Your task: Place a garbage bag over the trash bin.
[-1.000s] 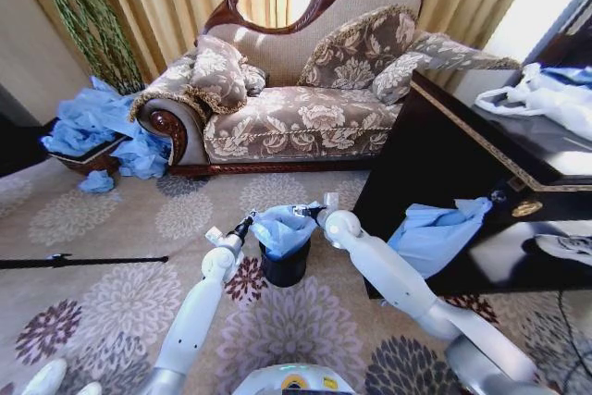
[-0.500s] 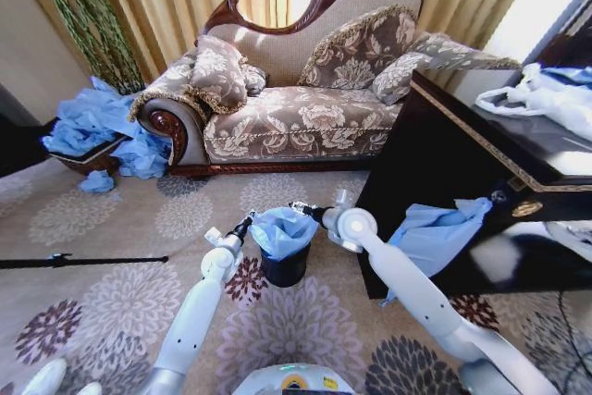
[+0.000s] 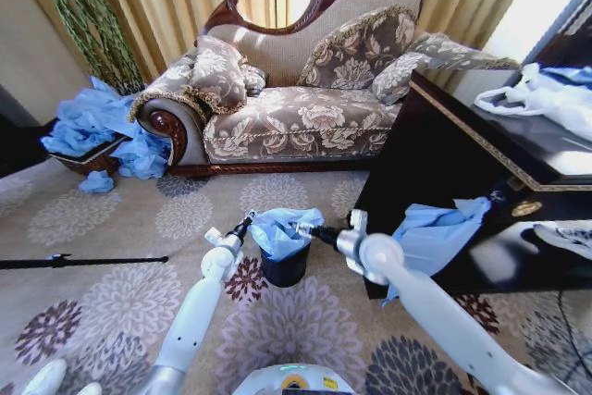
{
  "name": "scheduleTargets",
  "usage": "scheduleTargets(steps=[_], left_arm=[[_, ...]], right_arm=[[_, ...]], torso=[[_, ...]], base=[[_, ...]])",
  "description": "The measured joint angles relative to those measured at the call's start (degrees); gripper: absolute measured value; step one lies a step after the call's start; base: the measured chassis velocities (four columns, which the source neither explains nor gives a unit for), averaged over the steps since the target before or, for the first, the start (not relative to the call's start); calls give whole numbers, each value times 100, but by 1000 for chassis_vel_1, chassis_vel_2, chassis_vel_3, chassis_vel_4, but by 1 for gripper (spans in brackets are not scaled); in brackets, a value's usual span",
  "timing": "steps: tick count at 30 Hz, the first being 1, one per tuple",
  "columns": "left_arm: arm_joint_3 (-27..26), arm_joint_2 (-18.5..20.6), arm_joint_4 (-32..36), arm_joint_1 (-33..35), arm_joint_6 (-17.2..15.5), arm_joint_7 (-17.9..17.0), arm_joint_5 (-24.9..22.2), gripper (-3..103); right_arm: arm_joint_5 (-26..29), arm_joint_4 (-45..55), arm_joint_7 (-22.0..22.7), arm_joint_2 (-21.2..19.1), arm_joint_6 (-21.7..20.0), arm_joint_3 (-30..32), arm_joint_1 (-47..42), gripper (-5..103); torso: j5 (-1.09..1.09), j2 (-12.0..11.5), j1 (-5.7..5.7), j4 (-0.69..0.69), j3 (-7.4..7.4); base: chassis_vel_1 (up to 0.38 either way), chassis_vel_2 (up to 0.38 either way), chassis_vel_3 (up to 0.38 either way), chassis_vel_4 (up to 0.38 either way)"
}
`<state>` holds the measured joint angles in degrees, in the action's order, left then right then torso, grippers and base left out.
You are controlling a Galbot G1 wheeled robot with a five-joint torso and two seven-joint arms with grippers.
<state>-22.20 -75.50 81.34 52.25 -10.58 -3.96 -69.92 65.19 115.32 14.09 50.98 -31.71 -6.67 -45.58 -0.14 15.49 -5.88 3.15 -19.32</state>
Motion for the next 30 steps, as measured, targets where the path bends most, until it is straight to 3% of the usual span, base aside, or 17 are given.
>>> scheduleTargets(steps=[1,2,3,6,7,9,10,13,17,24,30], left_arm=[[0,0,-7,1,0,2,-1,0],[0,-1,-23,2,0,5,-2,0],[0,-1,-23,2,0,5,-2,0],[1,1,-44,21,0,23,0,0],[1,1,-44,21,0,23,0,0],[-1,0,-46,33,0,28,1,0],[-1,0,-46,33,0,28,1,0],[-11,-4,-39,48,0,30,0,0],[-15,-16,-24,55,0,30,-1,0],[-15,-33,30,57,0,25,5,0],[-43,-65,95,88,-2,24,7,0]], right_arm=[[-388,51,-137,-82,115,-67,-22,100],[-1135,101,-356,-208,319,-186,-27,100],[-1135,101,-356,-208,319,-186,-27,100],[-3370,-181,-988,-365,916,-380,237,100],[-3370,-181,-988,-365,916,-380,237,100],[-4294,-520,-1167,-325,1147,-496,546,100],[-4294,-520,-1167,-325,1147,-496,546,100],[-4972,-909,-1357,-250,1257,-752,950,100],[-5177,-1267,-1644,-251,1307,-1329,1360,100],[-4923,-1939,-1798,-62,1238,-2099,1942,100],[-4898,-2435,-1848,76,1313,-2267,2185,103]], torso=[[-1,0,0,0,0],[-1,0,0,0,0],[-1,0,0,0,0],[-1,0,0,0,0],[-1,0,0,0,0],[-1,0,-1,0,-1],[-1,0,-1,0,-1],[-1,-1,-1,-2,-1],[-2,-1,-1,0,-1],[-1,-1,-1,-1,-1],[-2,-1,-1,-1,-1]], base=[[0,0,0,0],[0,0,0,0],[0,0,0,0],[0,0,0,0],[0,0,0,0],[0,0,0,0],[0,0,0,0],[0,0,0,0],[0,0,0,0],[0,0,0,0],[0,0,0,0]])
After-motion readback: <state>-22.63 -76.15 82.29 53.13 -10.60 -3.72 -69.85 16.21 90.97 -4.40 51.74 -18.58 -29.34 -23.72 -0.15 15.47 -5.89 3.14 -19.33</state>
